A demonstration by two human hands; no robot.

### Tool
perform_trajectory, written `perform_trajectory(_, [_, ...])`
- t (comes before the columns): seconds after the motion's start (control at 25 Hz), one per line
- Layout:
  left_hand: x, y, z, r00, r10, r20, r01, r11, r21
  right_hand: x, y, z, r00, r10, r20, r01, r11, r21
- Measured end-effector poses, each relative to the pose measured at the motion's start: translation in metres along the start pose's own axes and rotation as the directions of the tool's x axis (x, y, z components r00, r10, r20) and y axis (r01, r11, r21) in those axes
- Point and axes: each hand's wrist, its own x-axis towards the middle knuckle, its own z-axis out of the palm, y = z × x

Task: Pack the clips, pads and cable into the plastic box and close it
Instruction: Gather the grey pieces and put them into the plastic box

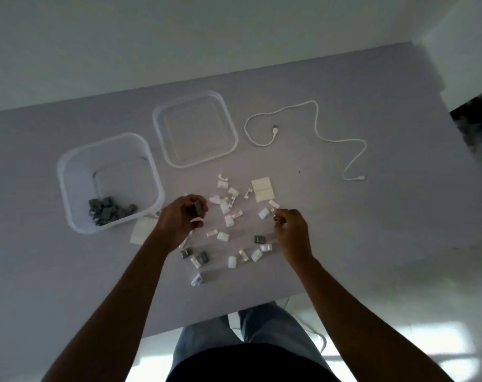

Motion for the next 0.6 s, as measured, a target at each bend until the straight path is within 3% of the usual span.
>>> perform_trajectory(0.12, [-0.02,-0.025,-0.012,0.986,-0.168,-0.001,0.167,0.982,-0.087,-0.023,-0.011,0.013,0.96,-0.198,0.196,0.2,0.98,0.009])
perform_trajectory(0.2, [-0.024,-0.044,-0.018,0.972,-0.178,-0.154,0.19,0.979,0.067,-0.031,-0.01,0.021,0.941,-0.219,0.257,0.232,0.972,-0.023])
perform_trajectory(0.28, [-0.027,-0.061,-0.031,0.944,-0.046,-0.327,0.163,0.925,0.342,-0.035,-0.009,0.023,0.935,-0.197,0.294,0.222,0.974,-0.053])
perform_trajectory(0.36, [-0.03,-0.075,-0.043,0.9,0.219,-0.377,0.131,0.69,0.712,-0.032,-0.006,0.024,0.936,-0.204,0.287,0.239,0.967,-0.092])
perform_trajectory(0.44, [-0.035,-0.086,-0.054,0.883,0.33,-0.333,0.116,0.535,0.837,-0.027,-0.007,0.026,0.93,-0.225,0.292,0.271,0.955,-0.125])
perform_trajectory(0.6, [-0.039,-0.101,-0.058,0.858,0.47,-0.208,0.022,0.371,0.928,-0.021,-0.006,0.03,0.915,-0.175,0.364,0.249,0.954,-0.165])
